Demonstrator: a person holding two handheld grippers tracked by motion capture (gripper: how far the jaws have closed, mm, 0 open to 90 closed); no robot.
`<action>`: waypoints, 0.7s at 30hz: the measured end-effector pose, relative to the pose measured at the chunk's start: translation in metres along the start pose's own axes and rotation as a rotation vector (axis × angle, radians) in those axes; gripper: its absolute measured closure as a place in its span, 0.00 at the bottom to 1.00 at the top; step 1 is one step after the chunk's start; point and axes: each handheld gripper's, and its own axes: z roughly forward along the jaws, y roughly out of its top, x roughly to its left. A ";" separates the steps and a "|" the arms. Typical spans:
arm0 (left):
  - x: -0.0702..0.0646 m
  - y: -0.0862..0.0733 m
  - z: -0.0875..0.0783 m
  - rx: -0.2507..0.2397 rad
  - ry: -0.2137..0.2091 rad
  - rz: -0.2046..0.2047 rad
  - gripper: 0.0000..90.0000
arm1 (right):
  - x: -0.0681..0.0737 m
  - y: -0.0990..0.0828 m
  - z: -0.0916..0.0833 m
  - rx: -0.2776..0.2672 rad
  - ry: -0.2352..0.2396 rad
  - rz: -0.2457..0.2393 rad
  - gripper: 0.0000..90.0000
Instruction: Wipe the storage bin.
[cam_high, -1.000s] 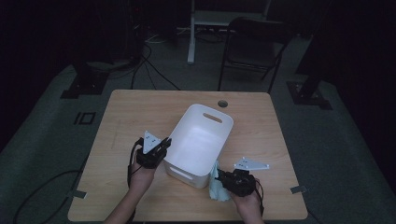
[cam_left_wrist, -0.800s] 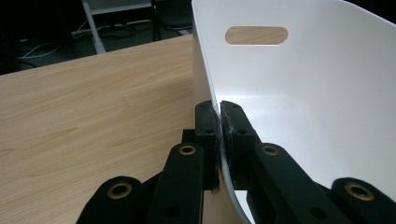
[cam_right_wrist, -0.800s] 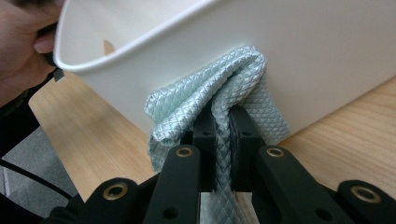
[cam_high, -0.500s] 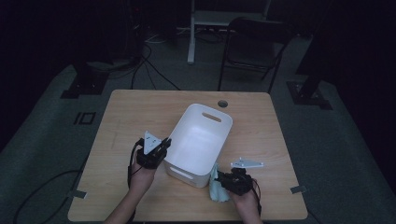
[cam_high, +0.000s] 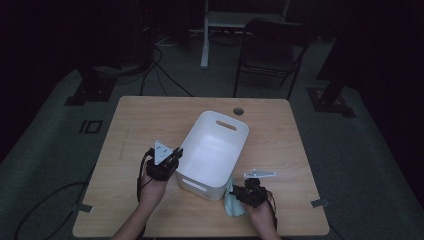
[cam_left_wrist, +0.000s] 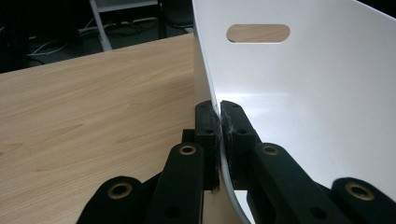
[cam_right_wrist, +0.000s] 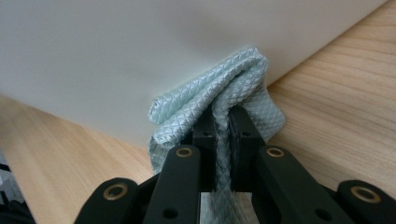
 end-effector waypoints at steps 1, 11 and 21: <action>0.000 0.000 0.000 -0.003 0.003 -0.002 0.96 | 0.000 0.001 -0.001 0.007 0.003 0.003 0.93; -0.001 0.000 0.000 -0.007 0.019 -0.007 0.96 | 0.037 0.007 -0.056 -0.139 0.132 -0.042 0.93; 0.000 0.000 0.000 0.004 0.003 -0.004 0.96 | 0.055 0.010 -0.062 -0.207 0.099 -0.093 0.92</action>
